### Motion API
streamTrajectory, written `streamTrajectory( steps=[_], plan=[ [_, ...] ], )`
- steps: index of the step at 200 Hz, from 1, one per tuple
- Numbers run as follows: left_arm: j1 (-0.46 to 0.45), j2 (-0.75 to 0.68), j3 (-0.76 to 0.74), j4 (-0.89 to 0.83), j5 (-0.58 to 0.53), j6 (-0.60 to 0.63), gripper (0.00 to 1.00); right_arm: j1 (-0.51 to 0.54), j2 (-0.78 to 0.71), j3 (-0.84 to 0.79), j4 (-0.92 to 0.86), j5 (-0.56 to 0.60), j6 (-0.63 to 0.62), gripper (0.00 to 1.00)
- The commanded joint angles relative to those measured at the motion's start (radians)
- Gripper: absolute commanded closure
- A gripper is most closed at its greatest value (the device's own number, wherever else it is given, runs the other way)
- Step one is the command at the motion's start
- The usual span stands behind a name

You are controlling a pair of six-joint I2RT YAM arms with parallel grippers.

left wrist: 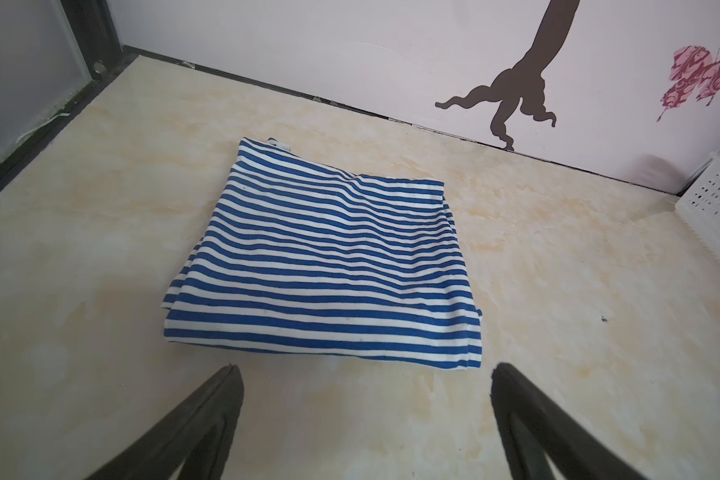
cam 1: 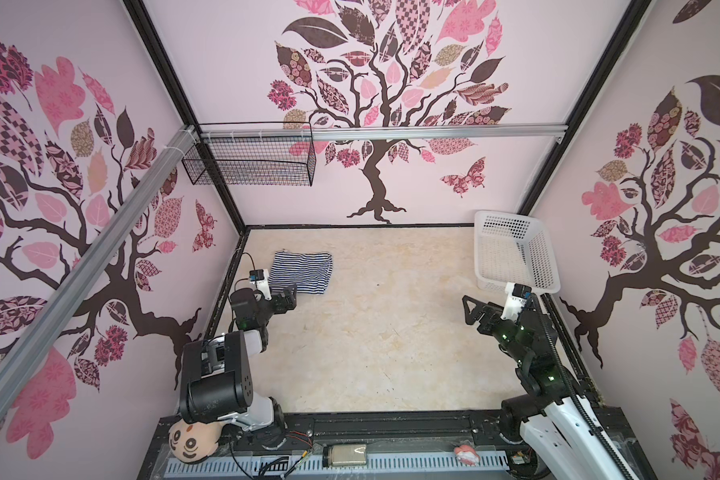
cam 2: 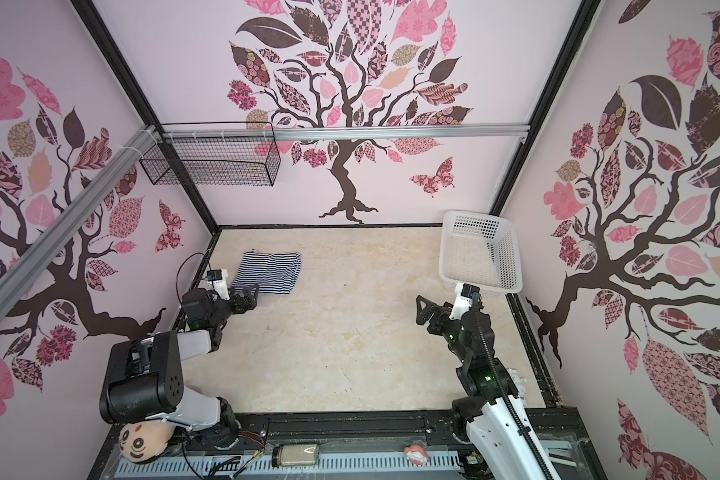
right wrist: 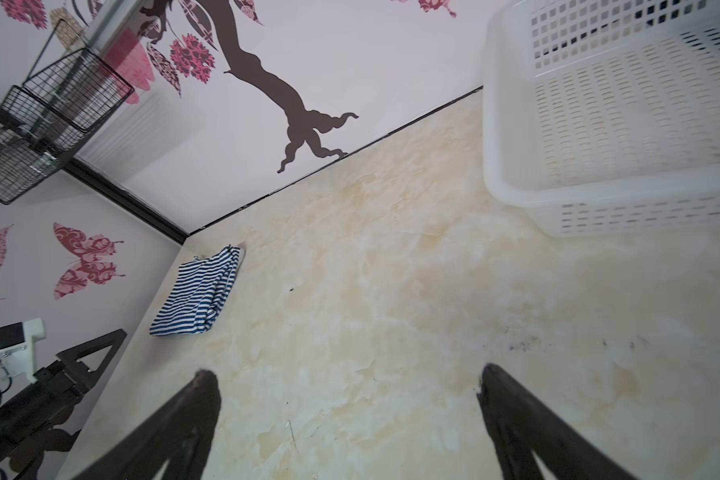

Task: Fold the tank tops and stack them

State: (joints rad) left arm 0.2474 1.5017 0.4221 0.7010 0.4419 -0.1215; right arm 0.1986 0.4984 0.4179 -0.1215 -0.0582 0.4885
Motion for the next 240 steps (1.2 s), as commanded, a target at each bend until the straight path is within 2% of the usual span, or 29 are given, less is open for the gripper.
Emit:
streamTrajectory(
  steps=[1,27,38,56,61,74,89,102,130,158,175,215,240],
  plan=[
    [-0.054,0.006,-0.046,0.182,-0.061,0.057,0.03,-0.002,-0.004,0.016,-0.006,0.082,-0.034,0.00],
    [-0.149,-0.015,-0.076,0.185,-0.195,0.133,0.03,-0.002,0.025,-0.004,0.088,0.099,-0.031,0.00],
    [-0.174,-0.002,-0.090,0.209,-0.294,0.126,0.03,-0.002,0.043,-0.011,0.133,0.095,-0.034,0.00],
    [-0.175,0.083,-0.092,0.325,-0.368,0.084,0.03,-0.002,0.071,-0.013,0.202,0.091,-0.065,0.00],
    [-0.175,0.079,-0.083,0.313,-0.376,0.081,0.03,-0.003,0.078,-0.009,0.212,0.096,-0.073,0.00],
    [-0.179,0.045,-0.040,0.153,-0.378,0.098,0.03,-0.002,0.104,0.000,0.237,0.107,-0.091,0.00],
    [-0.180,0.074,-0.046,0.216,-0.385,0.090,0.03,-0.002,0.139,0.008,0.259,0.130,-0.101,0.00],
    [-0.181,0.053,-0.030,0.153,-0.386,0.098,0.03,-0.002,0.167,-0.012,0.304,0.173,-0.120,0.00],
    [-0.183,0.056,-0.032,0.157,-0.386,0.099,0.03,-0.002,0.252,-0.106,0.512,0.320,-0.212,0.00],
    [-0.183,0.054,-0.034,0.159,-0.377,0.098,0.03,-0.002,0.433,-0.181,0.815,0.356,-0.365,0.00],
    [-0.183,0.054,-0.041,0.170,-0.328,0.118,0.03,-0.002,0.561,-0.167,0.894,0.389,-0.398,0.00],
    [-0.183,0.055,-0.042,0.171,-0.324,0.118,0.03,-0.002,0.813,-0.158,1.112,0.418,-0.505,0.00],
    [-0.183,0.055,-0.042,0.172,-0.324,0.119,0.03,-0.003,0.919,-0.171,1.249,0.405,-0.536,0.00]
  ],
)
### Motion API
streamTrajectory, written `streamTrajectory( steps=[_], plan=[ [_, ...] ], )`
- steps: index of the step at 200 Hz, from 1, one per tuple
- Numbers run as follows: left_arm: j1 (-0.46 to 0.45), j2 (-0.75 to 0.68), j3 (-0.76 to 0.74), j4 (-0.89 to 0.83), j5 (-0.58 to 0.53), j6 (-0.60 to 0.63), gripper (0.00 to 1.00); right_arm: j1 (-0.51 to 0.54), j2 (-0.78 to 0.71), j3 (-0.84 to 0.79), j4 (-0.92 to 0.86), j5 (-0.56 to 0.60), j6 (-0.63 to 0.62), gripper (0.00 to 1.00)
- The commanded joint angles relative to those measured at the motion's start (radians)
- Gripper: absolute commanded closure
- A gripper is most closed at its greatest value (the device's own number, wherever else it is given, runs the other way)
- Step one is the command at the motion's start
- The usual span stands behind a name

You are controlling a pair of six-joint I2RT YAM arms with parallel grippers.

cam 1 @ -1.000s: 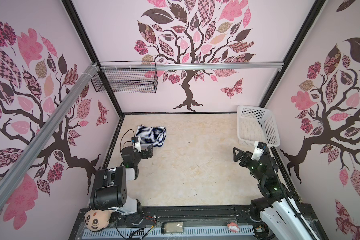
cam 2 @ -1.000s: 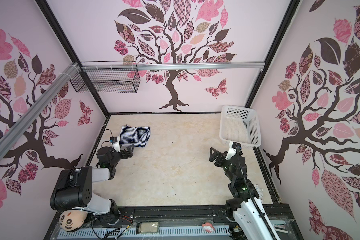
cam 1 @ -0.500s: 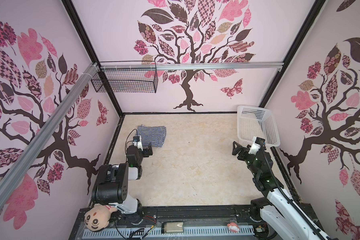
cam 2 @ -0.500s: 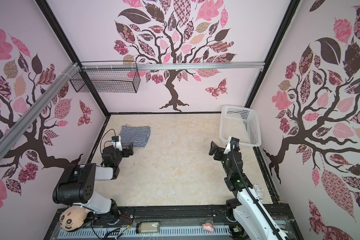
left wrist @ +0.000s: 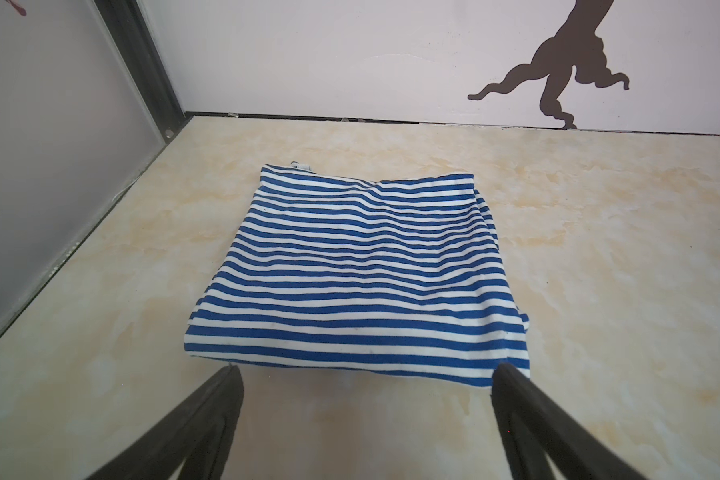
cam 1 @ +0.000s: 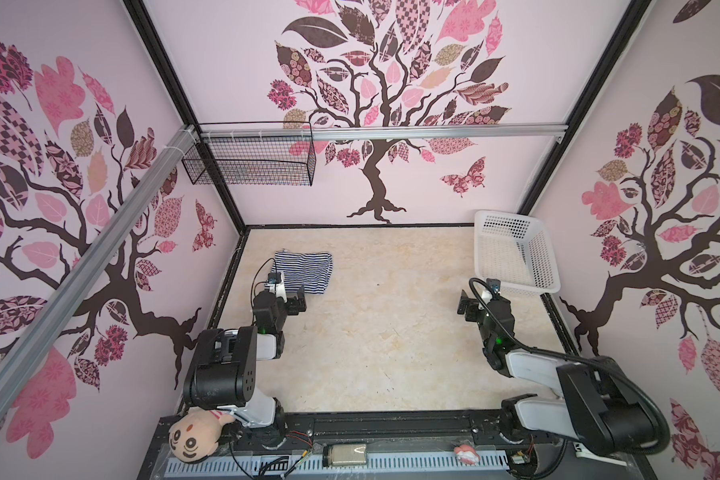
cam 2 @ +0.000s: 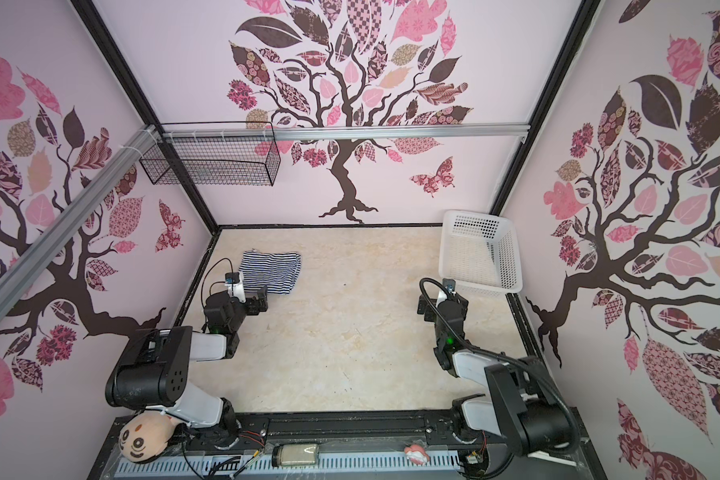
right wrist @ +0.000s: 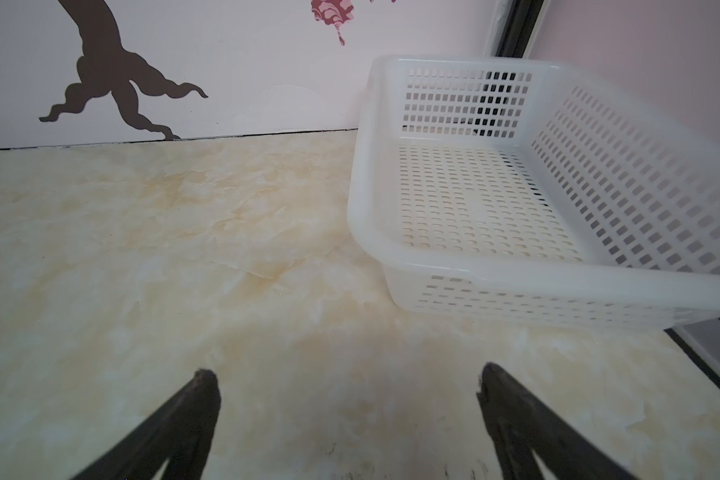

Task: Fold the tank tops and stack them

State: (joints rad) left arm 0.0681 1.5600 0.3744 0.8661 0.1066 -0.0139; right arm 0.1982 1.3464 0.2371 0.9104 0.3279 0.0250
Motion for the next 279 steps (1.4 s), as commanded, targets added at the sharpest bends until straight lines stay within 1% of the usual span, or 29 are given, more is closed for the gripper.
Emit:
streamTrajectory(
  steps=[1,19,43,87,106,121,130,141,170,279],
  plan=[
    [-0.004,-0.004,0.007,0.007,0.011,0.012,0.03,-0.002,0.073,0.010,0.218,0.017,-0.075,0.00],
    [-0.004,-0.003,0.006,0.006,0.011,0.012,0.03,-0.009,0.083,0.020,0.216,0.020,-0.082,0.00],
    [-0.004,-0.003,0.007,0.007,0.011,0.012,0.03,-0.052,0.115,0.017,0.239,-0.037,-0.046,0.00],
    [-0.004,-0.004,0.008,0.006,0.011,0.011,0.03,-0.089,0.181,-0.004,0.327,-0.136,-0.040,0.00],
    [-0.004,-0.003,0.008,0.006,0.011,0.012,0.03,-0.101,0.233,-0.012,0.407,-0.157,-0.034,0.00],
    [-0.004,-0.004,0.007,0.005,0.013,0.010,0.03,-0.107,0.227,0.008,0.354,-0.166,-0.030,0.00],
    [-0.004,-0.007,0.008,0.006,0.013,0.011,0.03,-0.111,0.222,0.022,0.317,-0.167,-0.024,0.00],
    [-0.002,-0.006,0.004,0.009,0.012,0.010,0.03,-0.115,0.226,0.025,0.317,-0.167,-0.019,0.00],
    [-0.002,-0.006,0.005,0.008,0.011,0.011,0.03,-0.115,0.227,0.036,0.296,-0.103,0.006,0.00],
    [-0.002,-0.006,0.004,0.007,0.011,0.010,0.03,-0.115,0.225,0.034,0.300,-0.104,0.004,0.00]
  ],
)
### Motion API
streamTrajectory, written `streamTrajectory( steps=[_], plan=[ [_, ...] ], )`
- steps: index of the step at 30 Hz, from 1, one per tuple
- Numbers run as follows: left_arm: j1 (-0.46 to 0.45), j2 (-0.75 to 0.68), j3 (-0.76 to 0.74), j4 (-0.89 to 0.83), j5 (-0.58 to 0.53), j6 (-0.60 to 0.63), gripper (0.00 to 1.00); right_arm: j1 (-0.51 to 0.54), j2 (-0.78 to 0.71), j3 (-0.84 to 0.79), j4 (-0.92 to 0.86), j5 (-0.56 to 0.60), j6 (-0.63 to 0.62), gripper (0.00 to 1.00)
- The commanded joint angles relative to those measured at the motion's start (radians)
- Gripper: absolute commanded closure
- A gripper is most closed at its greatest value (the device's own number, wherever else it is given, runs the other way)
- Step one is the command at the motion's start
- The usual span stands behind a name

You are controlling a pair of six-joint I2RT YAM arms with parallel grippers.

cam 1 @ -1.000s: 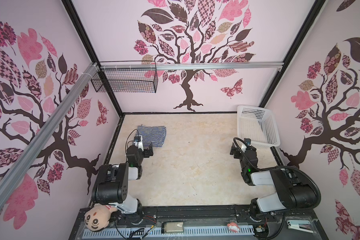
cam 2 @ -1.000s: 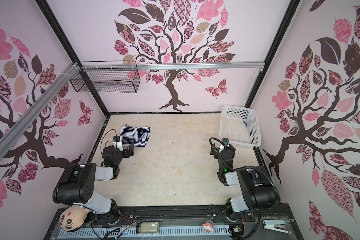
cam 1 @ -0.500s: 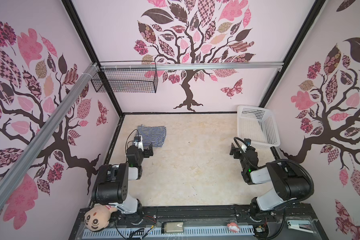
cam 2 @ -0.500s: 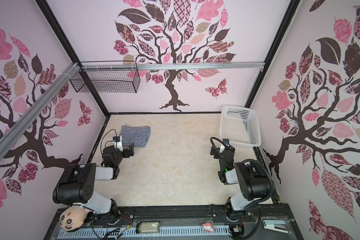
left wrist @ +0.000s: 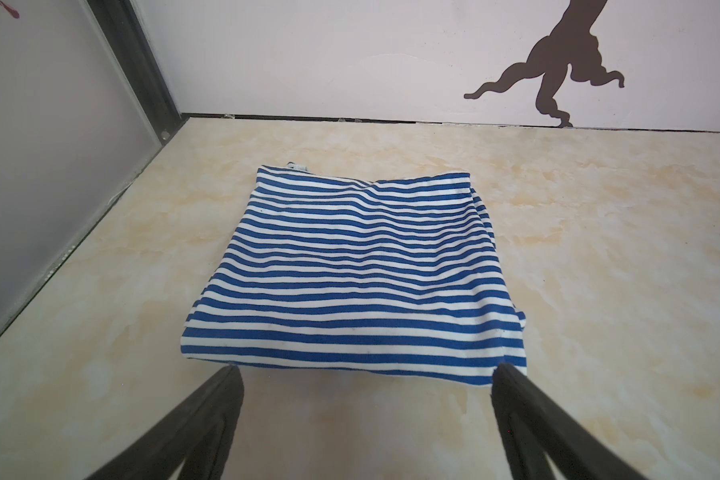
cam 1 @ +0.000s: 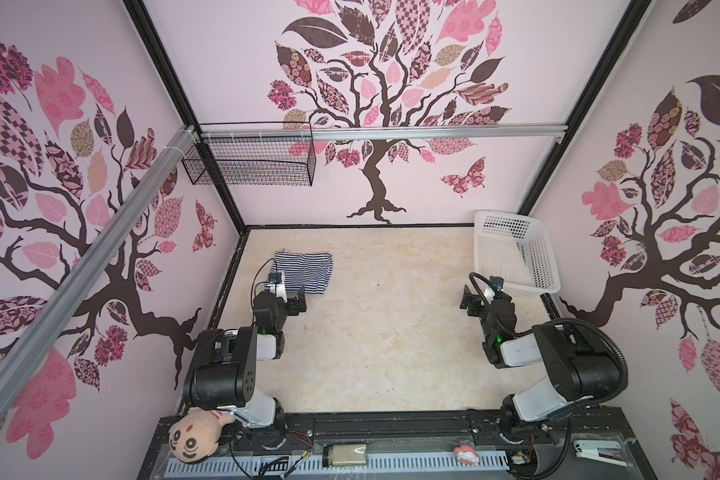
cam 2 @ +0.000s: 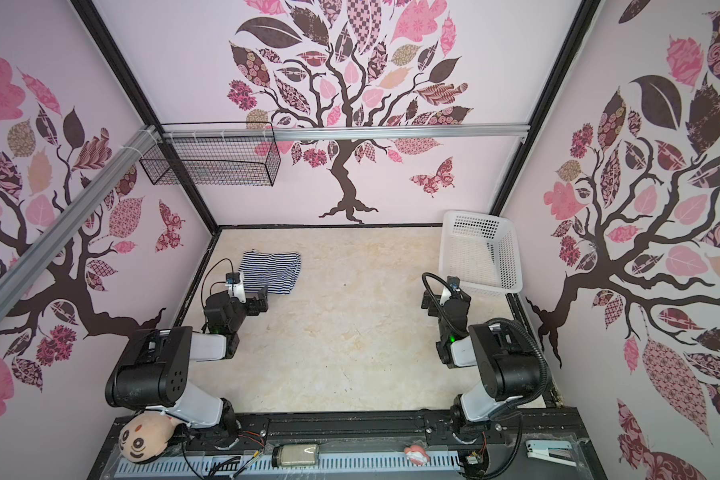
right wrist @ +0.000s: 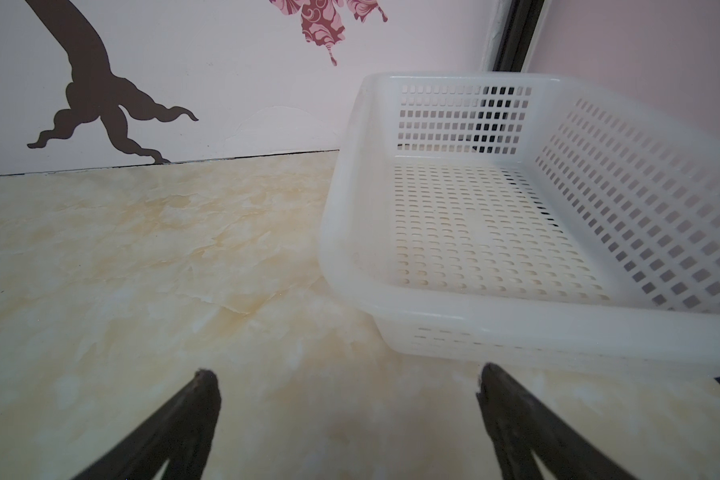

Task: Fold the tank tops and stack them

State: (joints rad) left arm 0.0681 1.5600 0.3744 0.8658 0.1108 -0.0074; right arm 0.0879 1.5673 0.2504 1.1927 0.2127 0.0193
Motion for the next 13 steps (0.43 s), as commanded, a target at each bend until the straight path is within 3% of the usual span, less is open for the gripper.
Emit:
streamTrajectory(
  steps=[1,13],
  plan=[
    [-0.002,-0.006,0.004,0.008,0.007,0.003,0.03,-0.005,0.004,0.021,0.019,0.010,0.010,0.00],
    [-0.004,-0.005,0.004,0.010,0.006,0.007,0.03,-0.005,0.005,0.020,0.018,0.011,0.008,0.00]
  ],
)
